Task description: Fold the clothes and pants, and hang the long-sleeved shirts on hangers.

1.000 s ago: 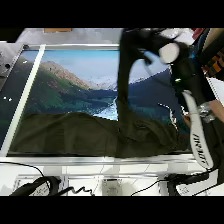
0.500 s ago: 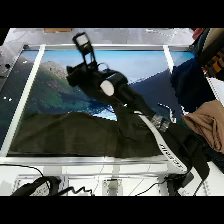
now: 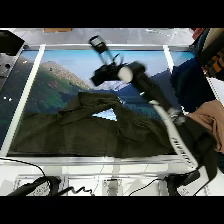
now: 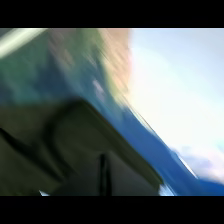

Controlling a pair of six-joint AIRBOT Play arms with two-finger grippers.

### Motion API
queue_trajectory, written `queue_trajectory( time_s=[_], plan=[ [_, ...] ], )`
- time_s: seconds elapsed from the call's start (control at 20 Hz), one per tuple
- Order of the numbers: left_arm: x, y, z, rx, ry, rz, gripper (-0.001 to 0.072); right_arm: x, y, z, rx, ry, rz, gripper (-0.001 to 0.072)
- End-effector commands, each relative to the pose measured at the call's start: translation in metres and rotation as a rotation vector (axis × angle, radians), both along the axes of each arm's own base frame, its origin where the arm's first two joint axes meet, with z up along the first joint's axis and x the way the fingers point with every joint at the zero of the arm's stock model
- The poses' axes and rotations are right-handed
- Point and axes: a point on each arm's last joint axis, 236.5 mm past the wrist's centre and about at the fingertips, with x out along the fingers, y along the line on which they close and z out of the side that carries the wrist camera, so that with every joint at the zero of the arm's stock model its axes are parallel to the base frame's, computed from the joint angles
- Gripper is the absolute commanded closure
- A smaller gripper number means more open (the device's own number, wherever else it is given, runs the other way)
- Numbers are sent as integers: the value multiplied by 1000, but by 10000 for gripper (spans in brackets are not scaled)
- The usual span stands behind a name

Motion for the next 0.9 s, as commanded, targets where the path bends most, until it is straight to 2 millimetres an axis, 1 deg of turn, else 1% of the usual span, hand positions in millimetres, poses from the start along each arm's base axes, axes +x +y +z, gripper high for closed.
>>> queue_trajectory(
  time_s=[0.0, 0.1, 0.15, 0.2, 0.25, 0.3, 0.35, 0.4, 0.45, 0.5, 0.6, 0.7, 0.75, 0.8, 0.85],
  plan=[
    [1, 0, -5, 0, 17, -1, 54, -25, -132, 11, -167, 156, -91, 689],
    [0, 0, -7, 0, 23, -3, 54, -30, -199, 32, -159, 162, -215, 689],
    [0, 0, -7, 0, 27, -4, 54, -39, -235, 34, -162, 185, -281, 689],
    [0, 0, -8, 0, 28, -4, 54, -54, -268, 30, -173, 219, -333, 689],
    [0, -1, -7, -2, 27, -6, 54, -71, -296, 21, -184, 260, -377, 690],
    [0, -1, -7, -2, 27, -6, 54, -90, -324, 7, -189, 303, -426, 690],
    [0, -1, -7, -3, 27, -7, 54, -112, -345, -10, -191, 352, -462, 691],
    [0, -1, -8, -3, 28, -7, 54, -138, -365, -32, -192, 412, -497, 690],
    [0, -1, -8, -3, 28, -7, 54, -162, -380, -53, -191, 466, -532, 691],
    [0, -1, -7, -3, 27, -6, 54, -188, -393, -74, -187, 524, -565, 691],
    [0, -1, -7, -3, 27, -6, 54, -236, -405, -107, -173, 626, -595, 691],
    [0, -1, -8, -3, 28, -6, 54, -279, -402, -132, -140, 753, -585, 691],
    [0, -1, -8, -3, 27, -6, 54, -297, -397, -142, -125, 822, -560, 691],
    [0, -1, -8, -3, 28, -6, 54, -306, -394, -151, -115, 862, -555, 689],
    [1, -1, -8, -3, 29, -6, 54, -308, -394, -159, -116, 870, -563, 620]
  ],
)
